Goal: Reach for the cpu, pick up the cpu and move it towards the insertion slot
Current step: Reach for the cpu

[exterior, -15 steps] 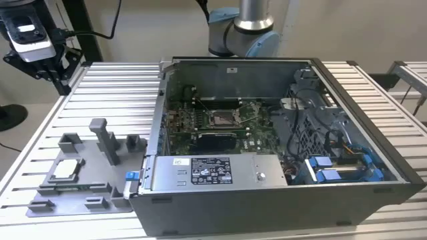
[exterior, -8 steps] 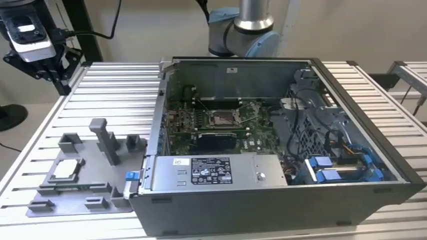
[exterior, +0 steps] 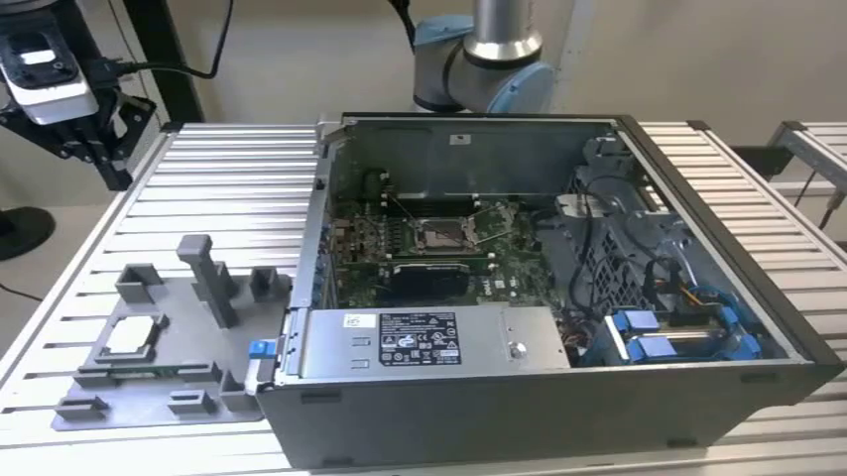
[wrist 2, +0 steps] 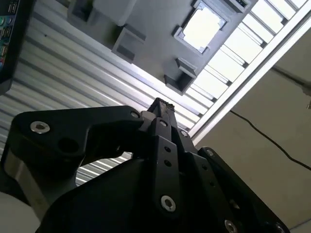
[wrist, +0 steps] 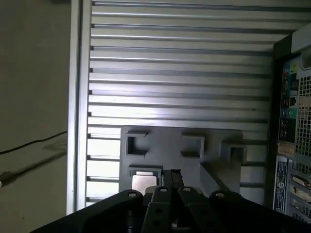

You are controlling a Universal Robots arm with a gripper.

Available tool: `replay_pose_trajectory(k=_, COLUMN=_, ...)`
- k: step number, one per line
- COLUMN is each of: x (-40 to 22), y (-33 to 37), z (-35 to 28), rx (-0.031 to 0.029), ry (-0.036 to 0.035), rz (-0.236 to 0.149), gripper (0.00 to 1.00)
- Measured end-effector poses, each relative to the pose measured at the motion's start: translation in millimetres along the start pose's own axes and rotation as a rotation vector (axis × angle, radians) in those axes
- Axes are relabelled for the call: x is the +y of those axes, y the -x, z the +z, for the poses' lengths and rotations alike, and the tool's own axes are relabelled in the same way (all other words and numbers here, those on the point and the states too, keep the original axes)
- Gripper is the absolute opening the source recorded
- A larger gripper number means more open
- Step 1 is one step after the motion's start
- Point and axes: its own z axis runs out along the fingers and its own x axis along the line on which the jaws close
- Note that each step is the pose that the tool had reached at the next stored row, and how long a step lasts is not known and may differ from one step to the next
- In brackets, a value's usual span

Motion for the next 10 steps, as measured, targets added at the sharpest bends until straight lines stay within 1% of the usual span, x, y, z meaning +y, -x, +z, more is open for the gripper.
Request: replay_pose_trajectory(k=10, x=-25.0, y=-8.7, z=-0.8, rx=0.0001, ry=-0.0001, rz=0.0, gripper=0.0)
